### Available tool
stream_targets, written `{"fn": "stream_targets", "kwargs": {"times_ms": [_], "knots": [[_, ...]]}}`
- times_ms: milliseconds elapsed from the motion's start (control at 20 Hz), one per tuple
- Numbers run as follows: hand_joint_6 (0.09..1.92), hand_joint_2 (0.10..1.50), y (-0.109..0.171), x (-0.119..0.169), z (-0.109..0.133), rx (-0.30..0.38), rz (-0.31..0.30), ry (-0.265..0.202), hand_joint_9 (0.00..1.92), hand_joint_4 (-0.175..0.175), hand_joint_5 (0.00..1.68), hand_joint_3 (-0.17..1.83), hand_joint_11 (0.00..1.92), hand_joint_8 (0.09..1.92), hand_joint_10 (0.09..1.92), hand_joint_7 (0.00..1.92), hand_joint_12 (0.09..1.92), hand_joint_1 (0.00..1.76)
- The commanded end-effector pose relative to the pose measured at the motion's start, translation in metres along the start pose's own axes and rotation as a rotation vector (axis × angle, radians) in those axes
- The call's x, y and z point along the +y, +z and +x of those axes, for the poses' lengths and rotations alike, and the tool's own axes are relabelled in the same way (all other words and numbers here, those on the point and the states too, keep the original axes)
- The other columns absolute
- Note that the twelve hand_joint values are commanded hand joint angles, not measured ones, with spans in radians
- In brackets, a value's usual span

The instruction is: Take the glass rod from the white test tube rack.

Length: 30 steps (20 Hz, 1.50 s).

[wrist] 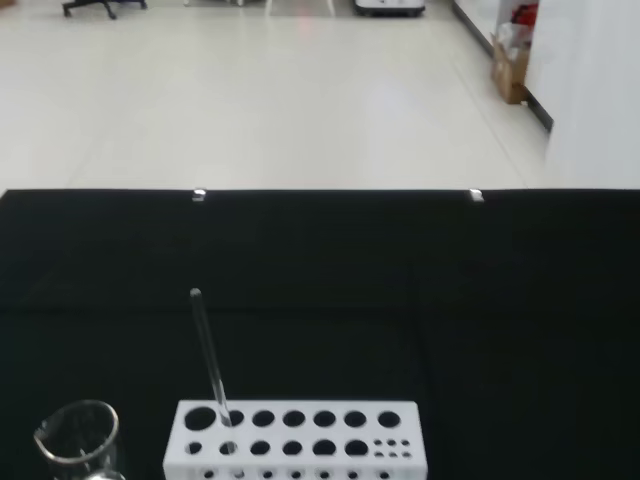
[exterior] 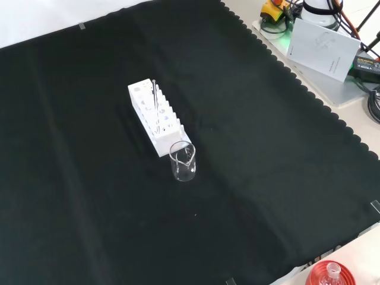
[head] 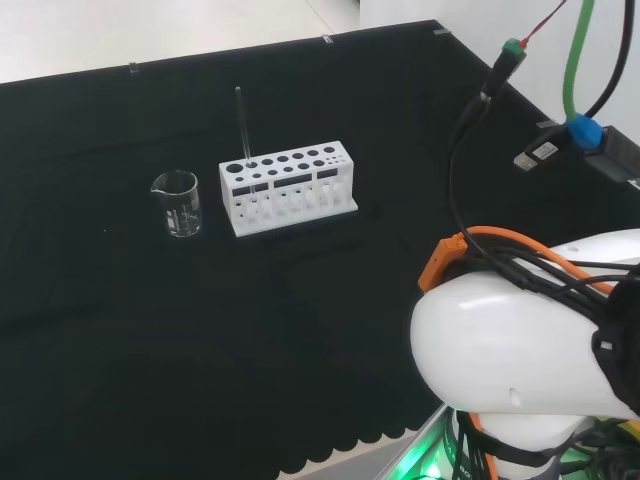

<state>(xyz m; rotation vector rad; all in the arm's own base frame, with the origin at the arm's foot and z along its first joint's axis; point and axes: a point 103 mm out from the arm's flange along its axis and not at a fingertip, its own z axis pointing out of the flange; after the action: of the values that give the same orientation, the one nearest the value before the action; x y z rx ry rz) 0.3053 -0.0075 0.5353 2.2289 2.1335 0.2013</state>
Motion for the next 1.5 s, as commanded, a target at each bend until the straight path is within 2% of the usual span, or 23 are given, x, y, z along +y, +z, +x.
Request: {"fn": "stream_targets", "kwargs": {"times_ms": [50,250,1000,1150,1500], "knots": [[0.62,1.08,0.014,0.018,0.009,0.058,0.001,-0.048,0.83,-0.161,0.55,-0.17,0.59,0.69,0.64,0.76,1.25,0.89],[0.74,1.07,0.027,0.028,0.013,0.089,0.029,-0.078,0.87,-0.16,0.57,-0.17,0.63,0.68,0.63,0.8,1.24,0.94],[0.8,1.04,0.066,0.064,0.035,0.067,0.103,-0.149,0.89,-0.147,0.58,-0.17,0.66,0.68,0.62,0.81,1.24,1.0],[0.81,1.04,0.074,0.074,0.039,0.041,0.127,-0.144,0.9,-0.148,0.58,-0.17,0.67,0.68,0.62,0.82,1.23,1.0],[0.83,1.03,0.093,0.097,0.054,0.046,0.142,-0.217,0.92,-0.154,0.61,-0.17,0.7,0.68,0.62,0.84,1.22,1.01]]}}
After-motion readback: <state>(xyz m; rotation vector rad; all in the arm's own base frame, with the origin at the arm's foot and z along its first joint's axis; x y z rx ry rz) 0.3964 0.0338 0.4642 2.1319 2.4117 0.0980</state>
